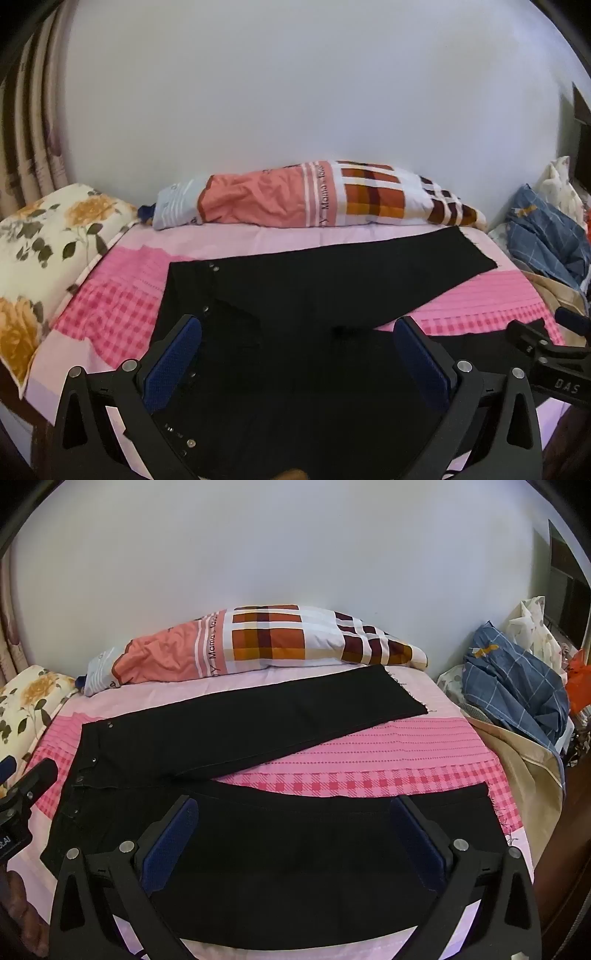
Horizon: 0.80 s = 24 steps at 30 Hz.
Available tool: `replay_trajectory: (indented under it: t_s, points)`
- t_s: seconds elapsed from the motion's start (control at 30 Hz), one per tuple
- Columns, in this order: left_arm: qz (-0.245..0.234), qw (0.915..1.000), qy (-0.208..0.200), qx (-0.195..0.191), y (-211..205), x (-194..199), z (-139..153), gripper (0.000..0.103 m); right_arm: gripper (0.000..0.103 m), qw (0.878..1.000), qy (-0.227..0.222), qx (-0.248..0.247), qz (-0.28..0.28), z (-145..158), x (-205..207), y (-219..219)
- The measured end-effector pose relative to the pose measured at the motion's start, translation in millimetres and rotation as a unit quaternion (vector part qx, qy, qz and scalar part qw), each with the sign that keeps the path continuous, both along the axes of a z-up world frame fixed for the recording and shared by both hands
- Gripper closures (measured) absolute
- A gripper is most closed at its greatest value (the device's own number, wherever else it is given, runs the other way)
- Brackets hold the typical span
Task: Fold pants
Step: 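Move both grippers over the black pants toward the waistband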
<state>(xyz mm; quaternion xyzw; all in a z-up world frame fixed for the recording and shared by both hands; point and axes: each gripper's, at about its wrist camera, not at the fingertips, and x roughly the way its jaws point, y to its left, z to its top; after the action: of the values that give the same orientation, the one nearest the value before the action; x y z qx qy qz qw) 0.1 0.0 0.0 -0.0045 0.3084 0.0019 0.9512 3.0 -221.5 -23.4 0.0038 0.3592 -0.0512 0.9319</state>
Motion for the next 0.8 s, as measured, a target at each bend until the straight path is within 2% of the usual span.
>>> replay_trajectory:
  t_s: [0.1,0.17,0.37,0.5,0.6,0.67,0.73,0.8]
  points:
    - [-0.008,0.9999,0.008,-0.004,-1.1,-1.3,-0.7,0.0,0.001,1.0,0.002,0.0,0.0,-0.2,1.2,-0.6]
    - [-0.001,0.9993,0.024,-0.027,8.0,-4.4,-8.8,0.0,0.001,1.0,0.001,0.002,0.002,-0.1,1.3,-0.8]
    - [0.009,0.9971,0.066,-0.037,9.7,-4.1,-19.0,0.0,0.001,1.0,0.004,-0.002,0.004,1.0,2.3,4.1]
    - [0.0,0.9988,0.037,-0.032,9.1,-13.1,-18.3,0.0,0.001,1.0,0.015,0.006,0.008,-3.0,8.3,4.9]
    - [-0.03,0.9991,0.021,-0.024,13.8,-12.5,-20.8,0.0,0.001,0.999,0.028,0.024,0.01,-6.1,17.9,1.7]
    - [-0.025,0.9993,0.008,-0.026,24.1,-10.9,-24.3,0.0,0.001,0.999,0.036,0.03,0.009,-9.0,23.6,1.3]
    - [-0.036,0.9982,0.028,-0.04,38.8,2.2,-29.1,0.0,0.001,0.998,0.042,0.035,0.014,-11.6,29.0,2.8]
    - [-0.045,0.9949,0.076,-0.049,54.6,24.4,-37.6,0.0,0.001,0.998,0.047,0.034,0.017,-15.0,34.2,5.8]
